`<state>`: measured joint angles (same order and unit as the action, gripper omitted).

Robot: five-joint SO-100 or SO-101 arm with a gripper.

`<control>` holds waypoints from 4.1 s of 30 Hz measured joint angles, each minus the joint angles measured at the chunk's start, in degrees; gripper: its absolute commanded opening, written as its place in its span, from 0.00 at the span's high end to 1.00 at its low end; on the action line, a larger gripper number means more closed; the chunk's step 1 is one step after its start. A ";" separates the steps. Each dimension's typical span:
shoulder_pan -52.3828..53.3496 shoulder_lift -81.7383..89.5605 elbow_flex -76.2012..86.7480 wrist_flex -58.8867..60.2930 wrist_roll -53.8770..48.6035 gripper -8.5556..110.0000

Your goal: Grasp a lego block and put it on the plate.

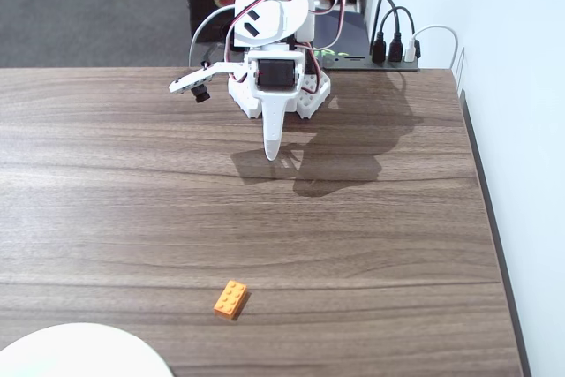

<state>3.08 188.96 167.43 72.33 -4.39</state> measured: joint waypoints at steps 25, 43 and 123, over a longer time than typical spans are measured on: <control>0.00 0.00 0.00 0.00 0.00 0.92; -0.53 0.00 0.00 0.00 0.00 0.92; 19.78 -28.83 -13.62 -19.51 -12.57 0.92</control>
<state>22.85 160.14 153.81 52.82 -16.96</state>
